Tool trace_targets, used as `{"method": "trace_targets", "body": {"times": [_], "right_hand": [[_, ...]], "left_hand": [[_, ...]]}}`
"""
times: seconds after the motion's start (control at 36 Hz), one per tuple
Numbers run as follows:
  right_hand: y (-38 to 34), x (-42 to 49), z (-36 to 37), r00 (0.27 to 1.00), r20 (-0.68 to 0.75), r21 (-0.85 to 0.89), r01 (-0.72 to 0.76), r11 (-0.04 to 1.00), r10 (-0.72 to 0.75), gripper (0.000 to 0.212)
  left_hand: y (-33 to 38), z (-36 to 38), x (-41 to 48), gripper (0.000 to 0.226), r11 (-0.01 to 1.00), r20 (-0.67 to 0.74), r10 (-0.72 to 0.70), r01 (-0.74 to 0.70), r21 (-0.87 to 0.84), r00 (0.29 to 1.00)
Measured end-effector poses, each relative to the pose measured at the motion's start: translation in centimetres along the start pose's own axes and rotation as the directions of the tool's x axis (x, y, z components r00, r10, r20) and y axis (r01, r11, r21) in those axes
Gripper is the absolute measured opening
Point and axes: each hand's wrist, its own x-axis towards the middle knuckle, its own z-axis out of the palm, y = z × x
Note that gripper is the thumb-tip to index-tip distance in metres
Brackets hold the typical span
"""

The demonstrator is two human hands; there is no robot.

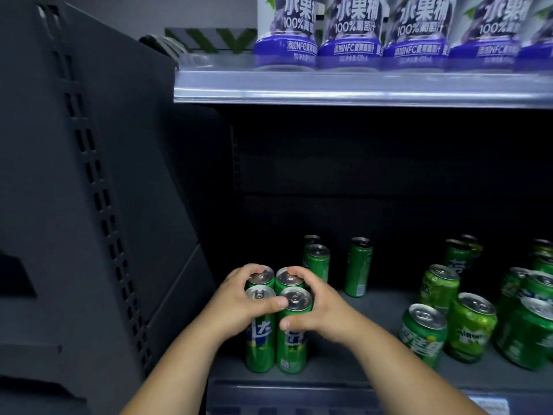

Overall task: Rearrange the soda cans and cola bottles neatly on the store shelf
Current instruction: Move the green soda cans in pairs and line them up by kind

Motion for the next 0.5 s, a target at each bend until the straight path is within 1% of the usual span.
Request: {"method": "trace_targets", "body": {"times": [0.11, 0.19, 0.25, 0.39, 0.5], "right_hand": [[0.0, 0.0, 0.2, 1.000, -0.019, 0.001, -0.009, 1.000, 0.009, 0.107], [0.0, 0.1, 0.4, 1.000, 0.004, -0.003, -0.017, 1.000, 0.017, 0.105], [0.1, 0.1, 0.6, 0.999, 0.025, 0.013, -0.024, 1.000, 0.023, 0.101], [0.3, 0.1, 0.6, 1.000, 0.010, 0.024, -0.025, 0.999, 0.024, 0.098], [0.5, 0.2, 0.7, 1.000, -0.001, 0.010, -0.018, 1.000, 0.018, 0.100]], "left_hand": [[0.3, 0.0, 0.4, 0.079, 1.000, 0.039, -0.018, 0.017, 0.024, 0.999], [0.7, 0.2, 0.7, 0.076, 0.996, 0.082, -0.059, 0.064, -0.060, 0.995], [0.8, 0.4, 0.8, 0.073, 0.993, 0.096, -0.080, 0.088, -0.081, 0.992], [0.8, -0.1, 0.9, 0.070, 0.995, 0.108, -0.089, 0.093, -0.030, 0.990], [1.0, -0.4, 0.7, 0.072, 0.995, 0.131, -0.102, 0.104, -0.005, 0.986]]}}
